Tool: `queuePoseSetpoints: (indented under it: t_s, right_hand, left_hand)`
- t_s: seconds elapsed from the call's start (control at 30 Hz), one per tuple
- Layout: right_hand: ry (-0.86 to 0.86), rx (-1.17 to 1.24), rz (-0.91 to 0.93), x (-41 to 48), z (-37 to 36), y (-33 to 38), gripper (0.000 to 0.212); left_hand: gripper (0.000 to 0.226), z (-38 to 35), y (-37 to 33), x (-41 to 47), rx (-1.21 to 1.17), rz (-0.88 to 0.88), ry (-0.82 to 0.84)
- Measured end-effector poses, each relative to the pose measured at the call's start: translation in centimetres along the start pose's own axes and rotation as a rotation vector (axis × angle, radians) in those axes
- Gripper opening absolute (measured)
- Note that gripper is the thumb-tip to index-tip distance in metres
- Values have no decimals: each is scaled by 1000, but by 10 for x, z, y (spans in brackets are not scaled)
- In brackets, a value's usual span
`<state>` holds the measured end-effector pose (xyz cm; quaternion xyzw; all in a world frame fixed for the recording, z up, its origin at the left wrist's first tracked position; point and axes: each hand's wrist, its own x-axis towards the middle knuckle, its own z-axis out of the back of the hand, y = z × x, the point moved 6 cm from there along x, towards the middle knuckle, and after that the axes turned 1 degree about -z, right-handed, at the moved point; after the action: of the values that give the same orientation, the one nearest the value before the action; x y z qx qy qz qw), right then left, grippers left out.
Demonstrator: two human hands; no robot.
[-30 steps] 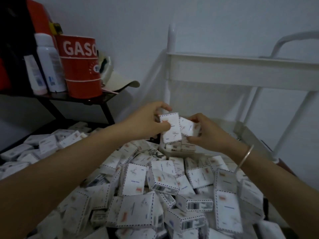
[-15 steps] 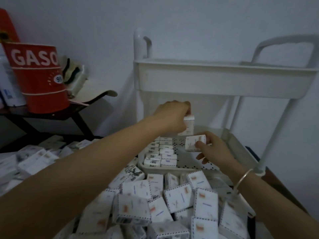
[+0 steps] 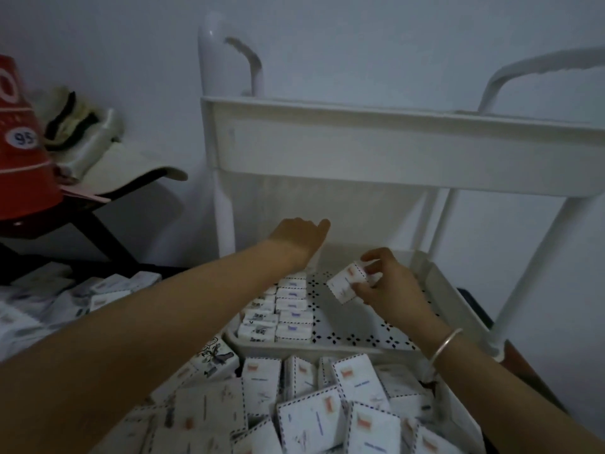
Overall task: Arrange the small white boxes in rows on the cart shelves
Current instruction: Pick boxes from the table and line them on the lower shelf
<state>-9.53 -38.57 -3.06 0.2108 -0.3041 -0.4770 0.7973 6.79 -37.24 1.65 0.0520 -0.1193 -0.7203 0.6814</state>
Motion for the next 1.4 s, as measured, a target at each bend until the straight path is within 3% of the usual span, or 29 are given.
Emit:
queuePoseSetpoints:
  t_s: [0.13, 0.33, 0.53, 0.63, 0.7, 0.83, 0.97, 1.1, 1.3, 1.4]
  right_hand:
    - [-65, -146, 96, 8, -1, 7, 37]
    - [-151, -93, 179, 19, -7, 18, 35]
    - [-227, -124, 318, 38, -15, 45, 31]
    - [-166, -158, 267, 61, -27, 51, 30]
    - [-98, -152, 252, 77, -39, 54, 30]
    - [129, -303, 284, 93, -75, 64, 20]
    - [285, -276, 263, 94, -94, 62, 33]
    - [450, -250, 216, 91, -106, 55, 12]
    - [461, -183, 89, 78, -101, 51, 40]
    - [430, -284, 122, 65, -91, 58, 53]
  left_hand:
    - [58, -16, 5, 2, -16, -11, 130]
    - [42, -31, 8, 2, -16, 25, 325]
    - [27, -25, 3, -13, 17, -17, 354]
    - [21, -9, -2, -32, 27, -62, 298]
    - [34, 9, -8, -47, -9, -133, 193]
    - [44, 48, -13, -86, -259, -276, 95]
    - [41, 65, 1, -115, -383, -278, 36]
    - [38, 59, 19, -134, -460, -236, 32]
    - [36, 48, 40, -178, -558, -190, 23]
    - [33, 39, 62, -197, -578, -103, 22]
